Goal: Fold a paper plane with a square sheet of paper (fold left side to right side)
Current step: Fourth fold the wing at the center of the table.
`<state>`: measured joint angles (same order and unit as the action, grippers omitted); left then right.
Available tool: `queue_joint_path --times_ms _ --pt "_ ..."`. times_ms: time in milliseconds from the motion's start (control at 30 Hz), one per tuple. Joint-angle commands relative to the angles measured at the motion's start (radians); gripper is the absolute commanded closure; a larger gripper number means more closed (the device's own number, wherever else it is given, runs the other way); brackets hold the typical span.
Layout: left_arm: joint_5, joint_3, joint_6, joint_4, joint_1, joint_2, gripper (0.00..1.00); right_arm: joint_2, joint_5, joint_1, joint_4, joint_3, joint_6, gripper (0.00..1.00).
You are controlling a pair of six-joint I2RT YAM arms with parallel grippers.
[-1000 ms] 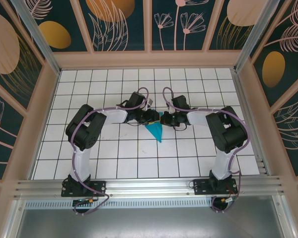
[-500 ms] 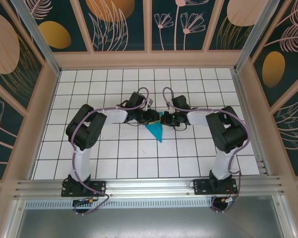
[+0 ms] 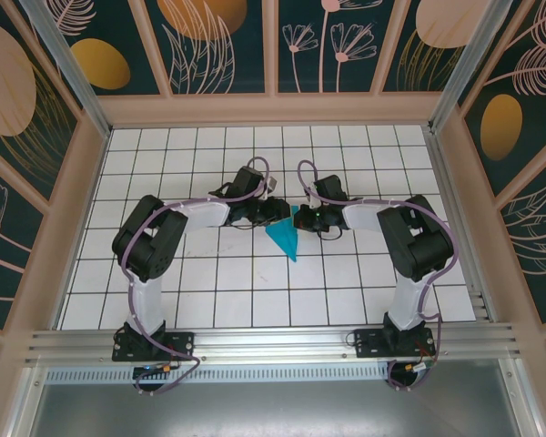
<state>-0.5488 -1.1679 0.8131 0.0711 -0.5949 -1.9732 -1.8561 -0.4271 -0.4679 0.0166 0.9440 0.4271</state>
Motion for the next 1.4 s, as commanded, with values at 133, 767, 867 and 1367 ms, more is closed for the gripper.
queue_joint_path --times_ms 133,767,867,1367 --pt "-0.007 -0.033 0.001 -0.005 0.002 -0.035 0.67 -0.034 0.035 -0.009 -0.065 0.001 -0.016 0.99" --pt "0.025 -0.072 -0.020 -0.037 0.003 -0.124 0.76 -0.040 0.039 -0.012 -0.073 0.010 -0.019 0.99" --pt "0.034 -0.065 -0.026 -0.046 0.002 -0.133 0.76 -0.036 0.041 -0.011 -0.075 0.009 -0.021 0.99" --pt "0.068 0.021 -0.022 -0.033 0.001 -0.164 0.76 0.092 0.007 0.015 -0.067 0.051 -0.018 0.78"
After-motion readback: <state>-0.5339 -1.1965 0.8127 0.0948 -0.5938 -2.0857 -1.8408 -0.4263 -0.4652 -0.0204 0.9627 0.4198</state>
